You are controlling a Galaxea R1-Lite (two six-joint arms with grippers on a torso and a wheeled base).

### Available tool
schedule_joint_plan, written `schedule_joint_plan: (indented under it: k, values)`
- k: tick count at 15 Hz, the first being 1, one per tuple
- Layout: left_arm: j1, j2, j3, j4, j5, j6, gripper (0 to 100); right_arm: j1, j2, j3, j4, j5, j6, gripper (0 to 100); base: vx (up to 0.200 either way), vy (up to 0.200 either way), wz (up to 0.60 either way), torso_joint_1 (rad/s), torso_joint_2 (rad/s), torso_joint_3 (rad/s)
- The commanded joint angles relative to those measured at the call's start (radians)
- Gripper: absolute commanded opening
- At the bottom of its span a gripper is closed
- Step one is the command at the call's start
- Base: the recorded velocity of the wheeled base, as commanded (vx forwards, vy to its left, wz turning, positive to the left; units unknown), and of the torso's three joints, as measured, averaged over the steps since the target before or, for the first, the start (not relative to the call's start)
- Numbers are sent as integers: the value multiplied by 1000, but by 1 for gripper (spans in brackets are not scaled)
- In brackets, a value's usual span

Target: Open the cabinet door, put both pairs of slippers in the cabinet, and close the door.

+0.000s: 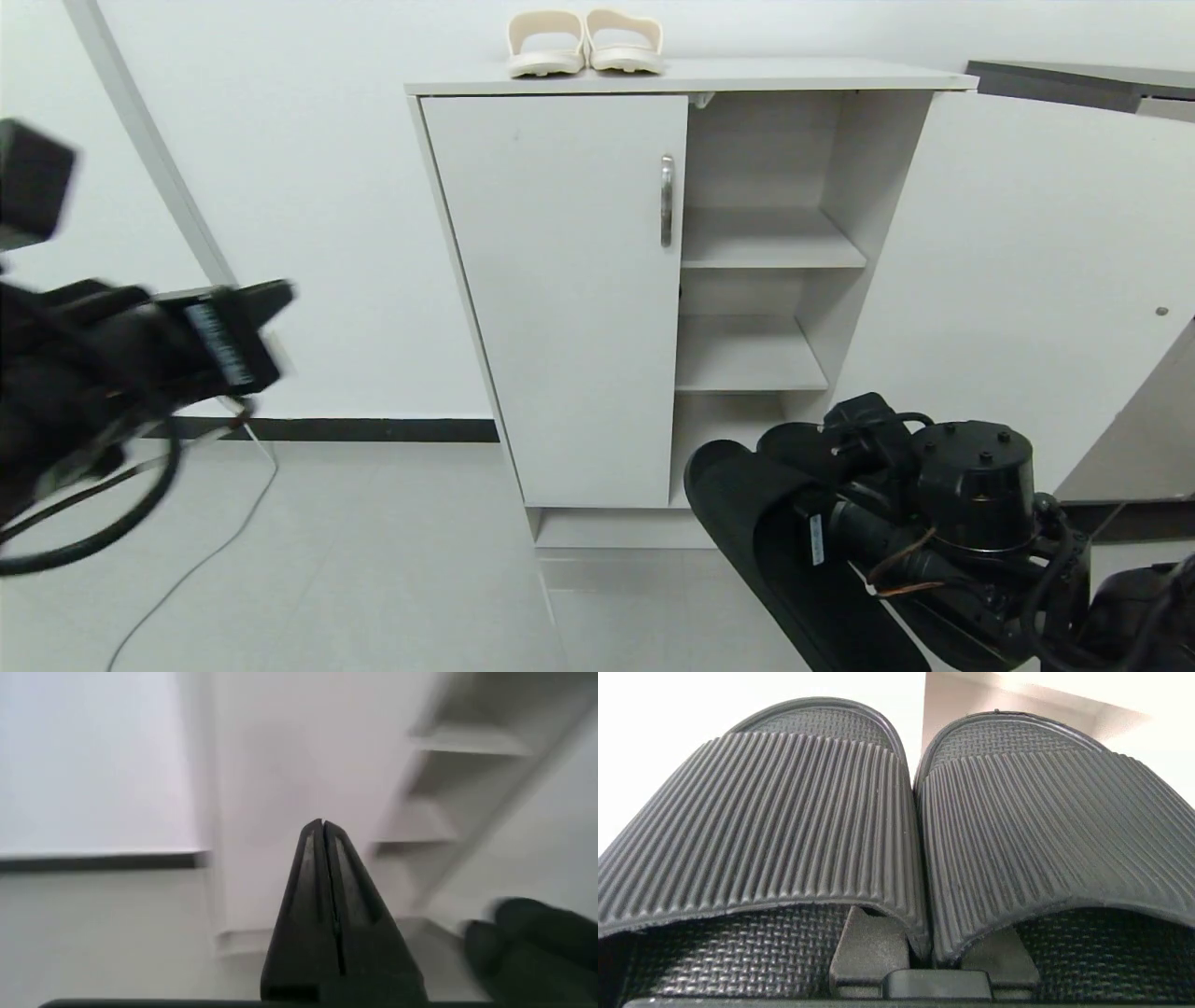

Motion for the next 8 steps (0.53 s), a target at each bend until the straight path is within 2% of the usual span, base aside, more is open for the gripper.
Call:
schedule_joint_plan:
  k: [1, 2, 4, 5, 7, 8]
  values:
    - [353, -663, 352, 297, 76, 31, 0, -2, 26, -1, 0, -3, 0, 0, 0, 0, 0, 0, 0, 0]
    - [386, -778, 421, 360, 73, 31, 0, -2, 29, 0, -2, -3, 0, 0, 0, 0, 0, 0, 0, 0]
    - [392, -953, 545, 448, 62, 37, 0, 0, 29, 2, -2, -3, 0, 0, 0, 0, 0, 0, 0, 0]
    - [392, -1021, 591, 475, 52, 51, 0, 0, 29, 2, -2, -3, 0, 0, 0, 0, 0, 0, 0, 0]
    - [413, -1105, 645, 480, -7, 80, 0, 1, 29, 3, -4, -3, 0, 0, 0, 0, 0, 0, 0, 0]
    - [415, -1105, 662, 445, -59, 88, 0, 1, 29, 5, -4, -3, 1, 0, 0, 0, 0, 0, 0, 0]
